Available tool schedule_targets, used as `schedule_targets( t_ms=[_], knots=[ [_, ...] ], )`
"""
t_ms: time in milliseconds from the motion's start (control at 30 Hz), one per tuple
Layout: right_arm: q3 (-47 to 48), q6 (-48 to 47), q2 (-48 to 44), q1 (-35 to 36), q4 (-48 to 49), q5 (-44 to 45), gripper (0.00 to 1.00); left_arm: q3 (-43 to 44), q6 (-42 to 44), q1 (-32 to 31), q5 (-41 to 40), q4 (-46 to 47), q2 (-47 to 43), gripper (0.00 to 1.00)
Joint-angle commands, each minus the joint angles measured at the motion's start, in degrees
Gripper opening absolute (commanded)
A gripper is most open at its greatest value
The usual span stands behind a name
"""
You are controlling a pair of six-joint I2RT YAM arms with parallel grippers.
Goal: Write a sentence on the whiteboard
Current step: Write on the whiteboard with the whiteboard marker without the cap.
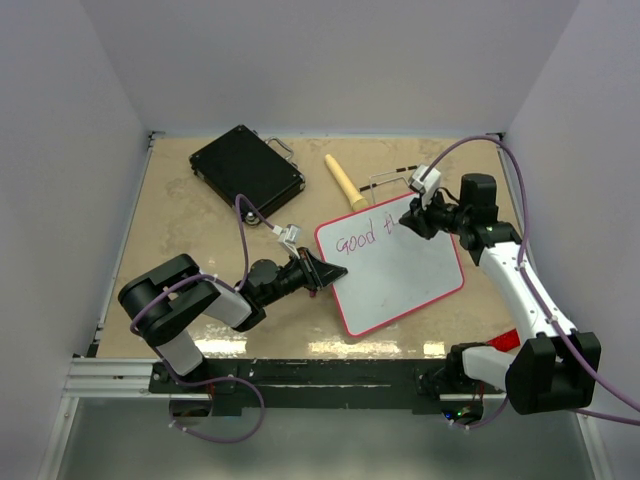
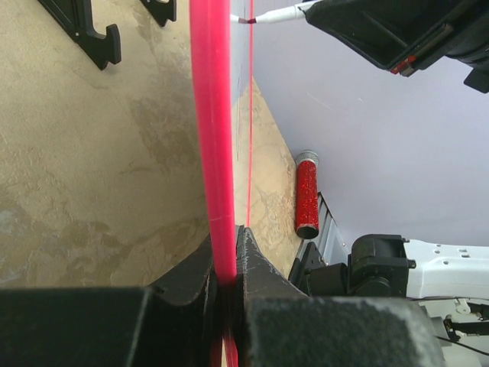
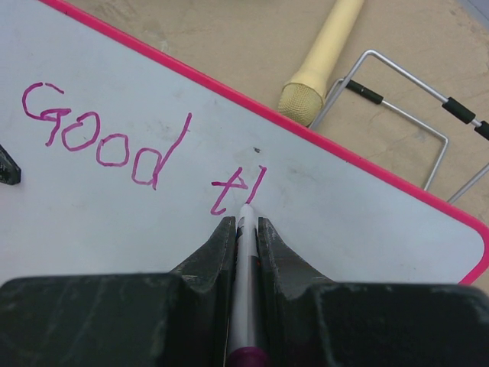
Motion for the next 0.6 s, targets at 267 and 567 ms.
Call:
schedule_targets(
  t_ms=[267,567],
  knots=[
    [-0.10,-4.26,0.00,-0.07,-6.31,-1.63,0.00,0.19,5.25,-0.09,2.70,10.29,-1.83,0.00],
    [2.01,0.04,0.88,-0.07,-0.60,-0.85,0.00,0.19,5.25,-0.09,2.79,10.11,-1.75,0.00]
  ],
)
